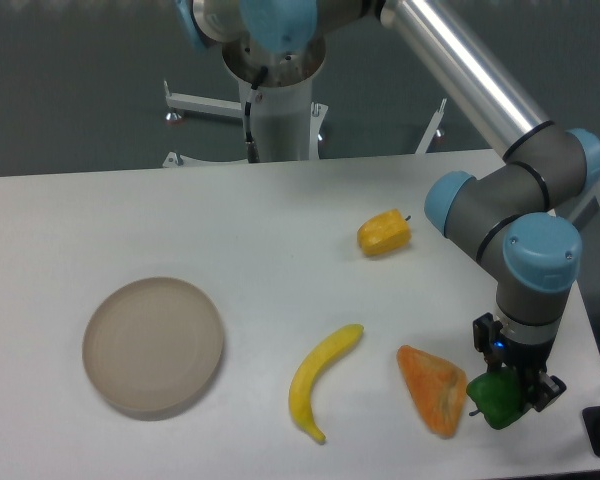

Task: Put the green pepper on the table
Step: 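Lift the held green pepper and carry it toward the yellow pepper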

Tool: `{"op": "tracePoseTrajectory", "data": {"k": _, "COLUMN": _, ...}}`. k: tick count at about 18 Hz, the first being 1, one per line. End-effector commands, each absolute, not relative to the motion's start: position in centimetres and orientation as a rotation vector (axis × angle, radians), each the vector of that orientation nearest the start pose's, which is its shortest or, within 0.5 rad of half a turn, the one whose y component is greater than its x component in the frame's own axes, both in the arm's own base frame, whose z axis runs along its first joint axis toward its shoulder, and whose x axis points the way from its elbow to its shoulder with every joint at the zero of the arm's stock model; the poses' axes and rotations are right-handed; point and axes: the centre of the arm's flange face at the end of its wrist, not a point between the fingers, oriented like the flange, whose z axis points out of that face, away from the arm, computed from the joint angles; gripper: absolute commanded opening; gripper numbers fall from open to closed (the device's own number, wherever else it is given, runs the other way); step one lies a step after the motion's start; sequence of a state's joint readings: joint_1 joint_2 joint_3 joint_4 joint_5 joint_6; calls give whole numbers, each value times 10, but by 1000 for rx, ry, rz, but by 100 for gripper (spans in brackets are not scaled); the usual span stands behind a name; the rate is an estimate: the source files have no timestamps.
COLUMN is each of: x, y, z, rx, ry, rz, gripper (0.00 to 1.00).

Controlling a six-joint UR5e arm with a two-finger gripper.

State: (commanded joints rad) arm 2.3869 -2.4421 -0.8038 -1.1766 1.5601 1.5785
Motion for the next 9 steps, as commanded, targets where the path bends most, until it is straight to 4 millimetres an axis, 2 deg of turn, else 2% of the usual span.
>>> {"op": "tracePoseTrajectory", "data": {"k": 9, "x": -510, "y": 676, "z": 328, "rx": -2780, "ry": 1117, "rz": 372, "gripper": 45}}
